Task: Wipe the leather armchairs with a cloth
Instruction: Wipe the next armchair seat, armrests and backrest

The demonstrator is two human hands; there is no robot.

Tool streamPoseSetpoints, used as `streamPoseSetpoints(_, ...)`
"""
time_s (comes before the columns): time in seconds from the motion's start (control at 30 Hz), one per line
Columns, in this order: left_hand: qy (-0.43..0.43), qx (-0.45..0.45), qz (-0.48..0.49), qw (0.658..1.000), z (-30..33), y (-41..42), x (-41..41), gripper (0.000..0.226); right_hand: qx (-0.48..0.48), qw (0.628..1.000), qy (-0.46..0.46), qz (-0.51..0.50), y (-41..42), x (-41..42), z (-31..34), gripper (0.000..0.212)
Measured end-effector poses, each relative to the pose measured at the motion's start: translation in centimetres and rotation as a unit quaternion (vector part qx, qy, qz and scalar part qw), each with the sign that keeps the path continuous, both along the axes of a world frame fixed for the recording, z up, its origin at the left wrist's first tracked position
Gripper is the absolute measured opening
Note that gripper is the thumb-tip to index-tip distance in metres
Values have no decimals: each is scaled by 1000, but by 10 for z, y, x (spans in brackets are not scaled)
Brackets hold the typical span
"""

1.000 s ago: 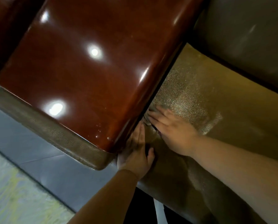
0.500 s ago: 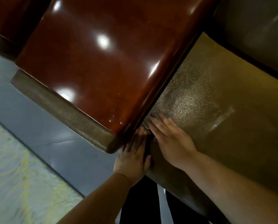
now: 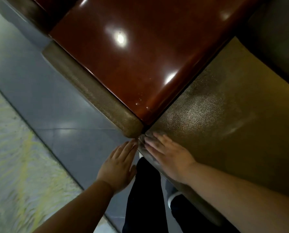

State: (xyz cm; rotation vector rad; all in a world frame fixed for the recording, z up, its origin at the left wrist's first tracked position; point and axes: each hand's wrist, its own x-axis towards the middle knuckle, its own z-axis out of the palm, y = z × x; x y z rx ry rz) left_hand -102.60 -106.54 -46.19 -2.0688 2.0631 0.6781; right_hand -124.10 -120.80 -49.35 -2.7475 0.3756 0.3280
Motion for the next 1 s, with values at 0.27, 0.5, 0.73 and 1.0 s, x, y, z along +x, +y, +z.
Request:
streamPoseSetpoints(0.27,41,94,162,981,9,-3,-25,80,-26,904,20,-427,-74,-22,27,63)
streamPoseSetpoints(0.5,112,136,164,971,48,-15,-72,67,98,973,68,-199,-35,-50,50,66)
streamPoseSetpoints(0.73,89,137,122,979,106,-63,-24,41,237,775,-95,-578,-78,-18,132,40)
streamPoseSetpoints(1.0,88,-142,305,938,145,-128,26,24,59,985,-75,-142,-70,91,139,58)
